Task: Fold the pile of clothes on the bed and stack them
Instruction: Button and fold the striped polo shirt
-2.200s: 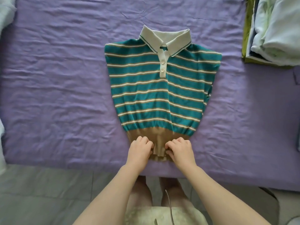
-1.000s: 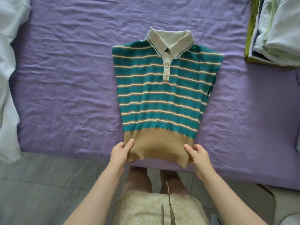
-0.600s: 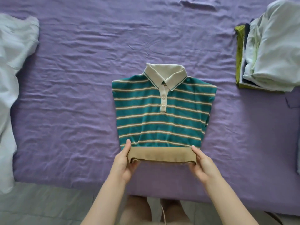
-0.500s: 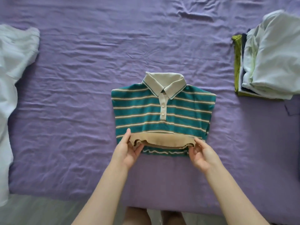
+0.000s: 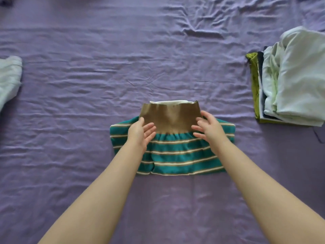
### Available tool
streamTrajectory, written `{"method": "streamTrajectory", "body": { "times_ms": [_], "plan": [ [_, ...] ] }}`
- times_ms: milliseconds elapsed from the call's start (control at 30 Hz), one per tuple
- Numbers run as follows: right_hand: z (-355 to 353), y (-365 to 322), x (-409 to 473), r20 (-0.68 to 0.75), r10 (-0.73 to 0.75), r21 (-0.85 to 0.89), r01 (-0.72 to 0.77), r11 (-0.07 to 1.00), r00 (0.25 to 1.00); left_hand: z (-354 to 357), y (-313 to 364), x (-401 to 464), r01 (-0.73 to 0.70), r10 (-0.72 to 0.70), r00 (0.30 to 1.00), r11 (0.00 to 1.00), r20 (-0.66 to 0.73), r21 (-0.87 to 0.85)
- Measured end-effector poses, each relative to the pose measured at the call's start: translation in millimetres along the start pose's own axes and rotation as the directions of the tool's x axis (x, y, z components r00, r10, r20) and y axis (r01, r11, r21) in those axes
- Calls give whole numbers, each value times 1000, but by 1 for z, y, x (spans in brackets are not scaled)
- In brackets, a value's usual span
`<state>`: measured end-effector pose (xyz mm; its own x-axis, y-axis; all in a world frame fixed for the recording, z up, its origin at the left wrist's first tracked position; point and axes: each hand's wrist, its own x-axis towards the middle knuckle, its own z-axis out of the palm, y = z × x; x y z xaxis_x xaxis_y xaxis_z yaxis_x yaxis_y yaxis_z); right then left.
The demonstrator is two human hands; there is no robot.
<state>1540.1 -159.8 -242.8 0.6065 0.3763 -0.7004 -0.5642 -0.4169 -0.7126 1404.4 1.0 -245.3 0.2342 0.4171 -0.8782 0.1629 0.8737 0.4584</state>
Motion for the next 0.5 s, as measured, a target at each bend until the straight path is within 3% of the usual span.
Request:
{"method": "streamTrajectory", "body": {
  "times_ms": [33, 100, 167, 200, 300, 367, 467, 500],
  "plan": [
    [1, 6, -1, 38, -121, -218, 126, 968, 992, 0, -6, 1, -19, 19, 1000, 998, 2, 58],
    [4, 18, -2, 216, -265, -563, 341, 752, 940, -3, -16, 2, -70, 70, 998, 980, 6, 187],
    [9, 25, 1, 348, -224, -779, 414, 471, 910, -10, -24, 5, -137, 144, 990, 939, 1, 314],
    [10, 25, 6, 346, -188, -837, 393, 382, 919, -15, -26, 7, -168, 183, 983, 913, -5, 371],
    [19, 14, 19, 212, -110, -898, 238, 369, 971, -38, -25, 8, -239, 294, 956, 806, -16, 542],
    [31, 13, 17, 159, -129, -910, 196, 364, 979, -59, -23, 3, -261, 383, 924, 676, -26, 689],
    [53, 27, -5, 203, -354, -853, 342, 393, 913, -93, -29, -7, -156, 553, 826, 418, -114, 895],
    [62, 34, -13, 249, -410, -801, 424, 422, 877, -102, -31, -10, -106, 572, 806, 393, -153, 913]
  ]
}}
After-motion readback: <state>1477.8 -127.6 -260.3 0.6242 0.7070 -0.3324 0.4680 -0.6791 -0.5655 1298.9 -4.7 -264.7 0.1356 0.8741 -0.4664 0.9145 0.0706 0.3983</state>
